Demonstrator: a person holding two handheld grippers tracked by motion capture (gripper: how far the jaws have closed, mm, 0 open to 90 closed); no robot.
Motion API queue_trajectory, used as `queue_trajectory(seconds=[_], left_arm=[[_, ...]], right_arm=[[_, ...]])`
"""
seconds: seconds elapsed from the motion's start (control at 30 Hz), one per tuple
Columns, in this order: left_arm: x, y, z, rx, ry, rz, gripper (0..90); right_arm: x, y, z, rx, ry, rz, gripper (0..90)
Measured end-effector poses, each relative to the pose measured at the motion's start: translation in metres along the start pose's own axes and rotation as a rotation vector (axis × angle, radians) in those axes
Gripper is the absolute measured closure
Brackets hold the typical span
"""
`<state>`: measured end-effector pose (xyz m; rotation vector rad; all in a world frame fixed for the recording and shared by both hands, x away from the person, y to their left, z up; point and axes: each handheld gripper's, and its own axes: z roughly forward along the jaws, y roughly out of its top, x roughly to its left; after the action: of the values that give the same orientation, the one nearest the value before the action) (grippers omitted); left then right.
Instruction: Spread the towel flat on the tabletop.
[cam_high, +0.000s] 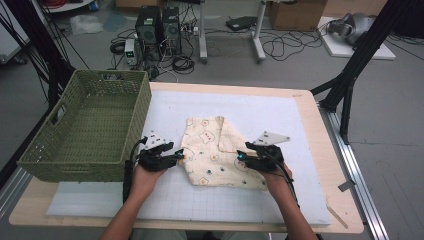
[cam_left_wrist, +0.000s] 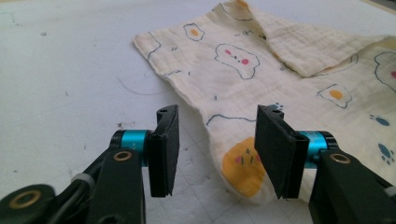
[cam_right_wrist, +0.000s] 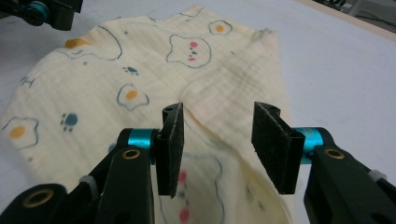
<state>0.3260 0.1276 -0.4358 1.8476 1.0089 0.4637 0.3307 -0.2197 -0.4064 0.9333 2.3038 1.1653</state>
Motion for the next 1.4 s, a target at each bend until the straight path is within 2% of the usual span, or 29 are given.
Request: queue_trajectory(seconds=[0.17,0.23,0.33,0.37,0.43,0.5,0.6,0.67,0.87,0.93,1.0,1.07,1.17,1.3,1.4], left_arm=[[0.000,-0.001,-0.001,-0.004,0.004,-0.002,49.3],[0.001,-0.001,-0.001,-0.006,0.004,-0.003,49.3],[0.002,-0.002,0.000,-0.001,0.010,0.008,49.3],[0.002,-0.002,0.001,-0.003,0.009,0.008,49.3],[0.002,-0.002,0.002,-0.003,0.010,0.012,49.4],[0.002,-0.002,0.002,-0.004,0.008,0.012,49.4],[0.001,-0.002,0.002,-0.006,0.011,0.011,49.2],[0.001,-0.002,0.002,-0.009,0.012,0.005,48.5],[-0.001,-0.002,0.003,0.002,0.011,0.014,47.7],[-0.003,-0.002,0.004,0.001,0.007,0.011,47.3],[-0.005,-0.001,0.005,0.002,0.003,0.015,47.2],[-0.006,-0.001,0.004,-0.002,-0.003,0.022,47.0],[-0.005,-0.001,0.004,-0.008,-0.008,0.014,46.6],[-0.005,-0.001,0.004,-0.011,-0.016,0.020,45.5],[-0.005,-0.001,0.005,-0.018,-0.024,0.021,44.9]], right_arm=[[0.005,0.009,0.045,0.070,0.032,-0.042,54.0],[0.007,0.008,0.060,0.105,0.037,-0.038,54.6],[0.006,0.006,0.074,0.140,0.028,-0.046,62.1],[0.005,0.006,0.074,0.132,0.039,-0.039,69.6],[0.005,0.007,0.073,0.138,0.021,-0.077,83.7],[0.004,0.008,0.069,0.128,0.001,-0.111,85.7],[-0.007,0.009,0.058,0.081,-0.017,-0.046,85.7],[-0.017,0.007,0.051,0.073,-0.048,-0.015,85.8],[-0.050,0.002,0.036,0.049,-0.226,0.065,85.8],[-0.061,-0.003,0.035,0.060,-0.293,0.098,85.7],[-0.072,-0.008,0.035,0.081,-0.339,0.125,85.7],[-0.078,-0.012,0.034,0.105,-0.383,0.132,85.2],[-0.083,-0.014,0.028,0.097,-0.409,0.177,76.0],[-0.082,-0.013,0.019,0.068,-0.372,0.193,63.9],[-0.080,-0.012,0.008,0.025,-0.329,0.201,55.0]])
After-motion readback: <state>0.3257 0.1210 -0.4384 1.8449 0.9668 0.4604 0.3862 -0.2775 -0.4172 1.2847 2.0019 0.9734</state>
